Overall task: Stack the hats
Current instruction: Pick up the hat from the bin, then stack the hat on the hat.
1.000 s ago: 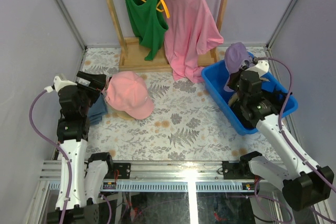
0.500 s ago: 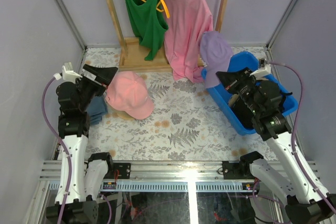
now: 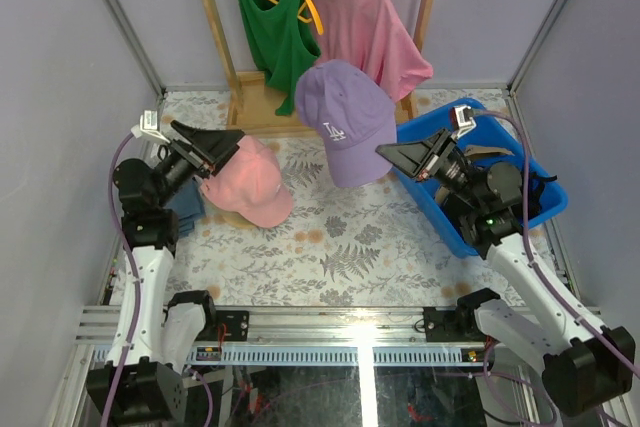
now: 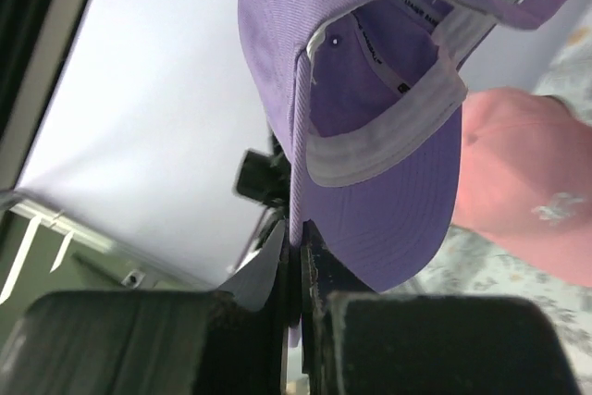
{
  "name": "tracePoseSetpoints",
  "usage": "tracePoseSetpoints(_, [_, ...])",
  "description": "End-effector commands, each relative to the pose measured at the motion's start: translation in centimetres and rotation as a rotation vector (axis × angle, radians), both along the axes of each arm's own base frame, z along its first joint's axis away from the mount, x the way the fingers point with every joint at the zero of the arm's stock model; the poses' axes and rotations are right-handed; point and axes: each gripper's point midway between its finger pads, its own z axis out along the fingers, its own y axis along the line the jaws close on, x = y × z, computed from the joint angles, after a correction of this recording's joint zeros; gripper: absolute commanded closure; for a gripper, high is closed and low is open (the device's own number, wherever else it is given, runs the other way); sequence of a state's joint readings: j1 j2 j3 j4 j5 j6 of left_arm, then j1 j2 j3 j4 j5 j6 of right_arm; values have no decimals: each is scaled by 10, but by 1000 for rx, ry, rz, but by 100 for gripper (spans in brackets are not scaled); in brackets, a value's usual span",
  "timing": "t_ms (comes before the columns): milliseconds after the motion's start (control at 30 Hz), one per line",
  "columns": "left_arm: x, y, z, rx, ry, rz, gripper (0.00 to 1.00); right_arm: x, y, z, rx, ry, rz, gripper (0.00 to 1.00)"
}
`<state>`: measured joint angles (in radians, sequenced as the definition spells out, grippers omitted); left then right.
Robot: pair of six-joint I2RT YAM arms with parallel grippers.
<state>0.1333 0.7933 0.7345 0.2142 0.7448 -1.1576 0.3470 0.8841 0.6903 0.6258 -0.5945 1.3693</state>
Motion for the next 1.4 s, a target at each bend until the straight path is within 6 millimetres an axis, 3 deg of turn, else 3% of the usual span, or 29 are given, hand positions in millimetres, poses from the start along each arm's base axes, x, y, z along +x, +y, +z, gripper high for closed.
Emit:
tracePoseSetpoints(0, [-22, -18, 20, -68, -82, -158, 0, -51, 9, 55, 183, -172, 230, 100])
tracePoseSetpoints(267, [-30, -22, 31, -102, -111, -205, 0, -69, 30, 79, 345, -215, 416, 100])
tracePoseSetpoints(567, [-45, -21, 49, -210, -170, -228, 0, -76, 40, 87, 395, -230, 471, 100])
tracePoseSetpoints(767, [-48, -21, 37, -226, -149, -223, 0, -78, 49, 82, 412, -205, 500, 100])
tracePoseSetpoints(800, [-51, -11, 65, -337, -225, -184, 0, -78, 50, 80, 414, -203, 504, 100])
tracePoseSetpoints(900, [-58, -6, 79, -413, -269, -187, 0, -77, 54, 76, 429, -192, 518, 100])
tracePoseSetpoints(1367, [-76, 7, 95, -574, -340, -215, 0, -78, 76, 59, 464, -139, 583, 100])
